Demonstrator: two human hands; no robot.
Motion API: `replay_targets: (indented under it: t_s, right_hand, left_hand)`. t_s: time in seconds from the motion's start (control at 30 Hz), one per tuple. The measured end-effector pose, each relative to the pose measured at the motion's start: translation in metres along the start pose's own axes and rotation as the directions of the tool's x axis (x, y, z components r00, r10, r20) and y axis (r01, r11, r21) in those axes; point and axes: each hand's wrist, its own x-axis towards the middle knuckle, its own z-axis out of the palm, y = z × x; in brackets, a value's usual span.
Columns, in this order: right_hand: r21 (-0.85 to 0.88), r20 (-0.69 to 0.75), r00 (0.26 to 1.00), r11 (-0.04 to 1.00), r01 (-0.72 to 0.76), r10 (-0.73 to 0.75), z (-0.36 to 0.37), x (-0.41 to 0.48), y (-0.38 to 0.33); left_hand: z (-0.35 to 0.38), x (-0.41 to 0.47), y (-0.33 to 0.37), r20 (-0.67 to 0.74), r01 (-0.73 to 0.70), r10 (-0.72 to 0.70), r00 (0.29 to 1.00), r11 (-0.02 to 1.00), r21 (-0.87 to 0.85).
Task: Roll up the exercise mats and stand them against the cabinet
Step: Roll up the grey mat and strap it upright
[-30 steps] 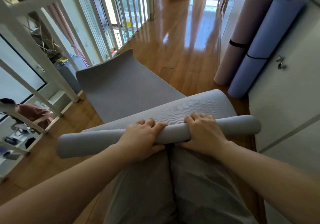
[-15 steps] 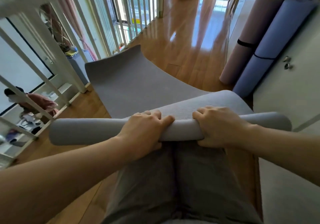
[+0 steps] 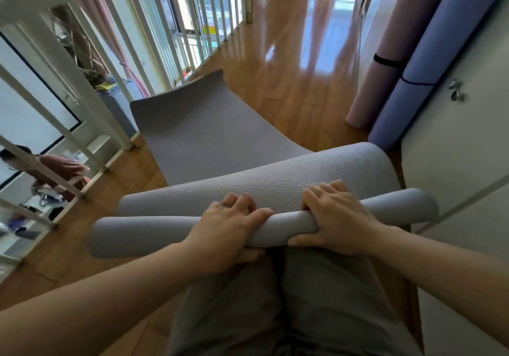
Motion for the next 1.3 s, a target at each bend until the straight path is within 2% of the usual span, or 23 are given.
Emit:
replay_targets:
  t_s: [0.07,0.13,0.2,0.3,0.37,0.4,0.47,0.5,0.57,0.6,0.67,0.73,0.8,0.87,0.93,0.97,1.0,1.03,1.07,1.13,1.17,1.23,1.3]
  right_hand:
    - [0.057,0.132,0.991,0.998,-0.013,0.005,-0.008,0.008,0.005]
    - [0.135,0.224,0.975,0.99,-0.034,0.003,-0.014,0.017,0.009]
    - [0.175,0.289,0.957,0.983,-0.047,-0.005,-0.017,0.027,0.01]
    - [0.241,0.336,0.942,0.966,-0.091,0.005,-0.018,0.037,0.012]
    - [0.258,0.277,0.961,0.962,-0.093,0.018,-0.019,0.033,0.012]
    - [0.216,0.159,0.987,0.976,-0.023,-0.011,-0.016,0.027,0.013]
    - [-0.025,-0.062,0.991,0.993,0.117,-0.119,-0.003,0.015,0.007]
    - [-0.11,-0.134,0.98,0.985,0.13,-0.144,0.004,0.01,0.004]
    - [-0.142,-0.174,0.979,0.987,0.078,-0.103,0.009,0.011,-0.002]
    - [-0.129,-0.15,0.986,0.991,0.047,-0.066,0.005,0.016,-0.004]
    - [-0.064,0.035,0.999,0.998,-0.007,0.009,-0.012,0.03,-0.003]
    - [0.027,0.244,0.969,0.999,-0.039,0.031,-0.022,0.043,0.004]
    - [0.107,0.389,0.921,0.992,-0.059,0.013,-0.025,0.055,0.009]
    - [0.189,0.502,0.865,0.976,-0.109,-0.001,-0.028,0.068,0.013]
    - [0.215,0.586,0.81,0.962,-0.17,0.012,-0.032,0.077,0.014]
    - [0.193,0.581,0.813,0.967,-0.168,0.025,-0.034,0.076,0.013]
    - [0.139,0.518,0.854,0.98,-0.139,0.048,-0.034,0.071,0.011]
    - [0.045,0.363,0.93,0.995,-0.088,0.066,-0.029,0.062,0.009]
    - [-0.073,0.147,0.987,0.996,-0.051,0.061,-0.019,0.051,0.007]
    - [-0.174,-0.169,0.985,0.983,-0.057,0.028,-0.003,0.028,-0.003]
    - [-0.166,-0.253,0.967,0.984,-0.063,0.019,0.004,0.024,-0.004]
    - [-0.137,-0.202,0.978,0.987,-0.079,0.05,0.001,0.032,-0.002]
    - [-0.118,-0.031,0.995,0.988,-0.099,0.096,-0.015,0.047,-0.001]
  left_hand:
    - [0.005,-0.002,-0.004,-0.12,-0.088,0.103,0.987,0.989,0.122]
    - [0.017,-0.006,0.0,-0.246,-0.115,0.157,0.956,0.978,0.176]
    - [0.022,-0.005,0.002,-0.307,-0.08,0.125,0.943,0.985,0.156]
    - [0.014,0.006,-0.005,-0.265,-0.027,0.043,0.963,0.998,0.064]
    - [0.007,0.012,-0.013,-0.165,-0.04,0.037,0.986,0.999,-0.012]
    - [0.004,0.013,-0.016,-0.116,-0.037,0.03,0.993,0.997,-0.06]
    - [0.0,0.018,-0.019,-0.008,-0.012,0.011,1.0,0.99,-0.138]
    - [-0.003,0.023,-0.02,0.046,-0.003,0.011,0.999,0.986,-0.165]
    - [-0.009,0.031,-0.023,0.118,0.005,0.023,0.993,0.974,-0.227]
    - [-0.011,0.034,-0.026,0.14,0.013,0.023,0.99,0.968,-0.249]
    - [-0.012,0.037,-0.026,0.122,0.015,0.01,0.992,0.98,-0.199]
    - [-0.007,0.032,-0.015,-0.004,0.015,-0.015,1.0,1.0,-0.023]
    - [0.001,0.027,-0.002,-0.087,0.034,-0.027,0.996,0.996,0.086]
    - [0.005,0.028,0.002,-0.142,0.061,-0.05,0.989,0.995,0.076]
    - [-0.002,0.034,-0.001,-0.129,0.117,-0.117,0.985,0.993,-0.006]
    - [-0.005,0.037,-0.005,-0.11,0.123,-0.126,0.986,0.992,-0.032]
    - [-0.005,0.039,-0.01,-0.103,0.114,-0.12,0.987,0.991,-0.064]
    - [-0.006,0.041,-0.014,-0.08,0.107,-0.115,0.99,0.99,-0.096]
    - [-0.008,0.043,-0.016,-0.041,0.102,-0.108,0.993,0.987,-0.126]
    - [-0.011,0.048,-0.022,0.036,0.098,-0.093,0.995,0.98,-0.176]
    - [-0.013,0.051,-0.025,0.07,0.091,-0.078,0.994,0.976,-0.198]
    - [-0.018,0.055,-0.03,0.135,0.088,-0.056,0.989,0.964,-0.249]
    - [-0.023,0.059,-0.033,0.185,0.123,-0.07,0.98,0.949,-0.291]
